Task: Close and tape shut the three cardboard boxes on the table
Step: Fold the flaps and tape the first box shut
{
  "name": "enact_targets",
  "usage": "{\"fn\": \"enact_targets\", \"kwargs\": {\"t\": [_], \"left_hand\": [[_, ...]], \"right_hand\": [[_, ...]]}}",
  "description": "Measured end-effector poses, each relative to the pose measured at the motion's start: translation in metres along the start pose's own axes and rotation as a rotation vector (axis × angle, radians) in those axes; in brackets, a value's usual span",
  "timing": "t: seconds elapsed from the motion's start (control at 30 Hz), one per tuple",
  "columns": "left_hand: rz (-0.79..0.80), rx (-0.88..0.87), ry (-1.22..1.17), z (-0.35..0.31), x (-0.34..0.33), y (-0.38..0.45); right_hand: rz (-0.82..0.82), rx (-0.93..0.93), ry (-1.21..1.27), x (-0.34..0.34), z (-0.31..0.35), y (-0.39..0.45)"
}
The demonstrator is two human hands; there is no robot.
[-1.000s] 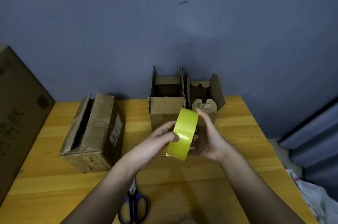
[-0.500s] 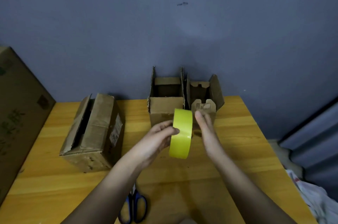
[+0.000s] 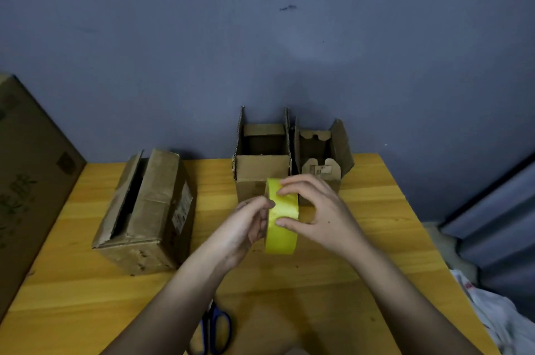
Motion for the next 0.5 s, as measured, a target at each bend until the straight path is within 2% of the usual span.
{"fn": "enact_targets", "kwargs": {"t": [0.13,0.4,0.5], "left_hand": [[0.048,0.025,-0.002,0.003,-0.001,0.001],[0.070,0.000,-0.060,0.001,-0.002,0.002],[0.043,0.008,-0.073,0.005,-0.001,0.005]], "right_hand": [[-0.027,0.047,-0.001,0.004,0.001,0.002],[-0.151,0.414,-0.347,-0.003,0.023,-0.006],[-0.156,0.451,-0.492,-0.009,0.028,-0.008]]}}
Point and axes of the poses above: each hand's wrist, its own y-axis towards the middle knuckle, its own x-axis out of the back of the hand, z = x × y, the point moved 5 cm from there along y, towards the middle knuckle, and after that the axes turned 11 degrees about y, right-handed, at the moved point
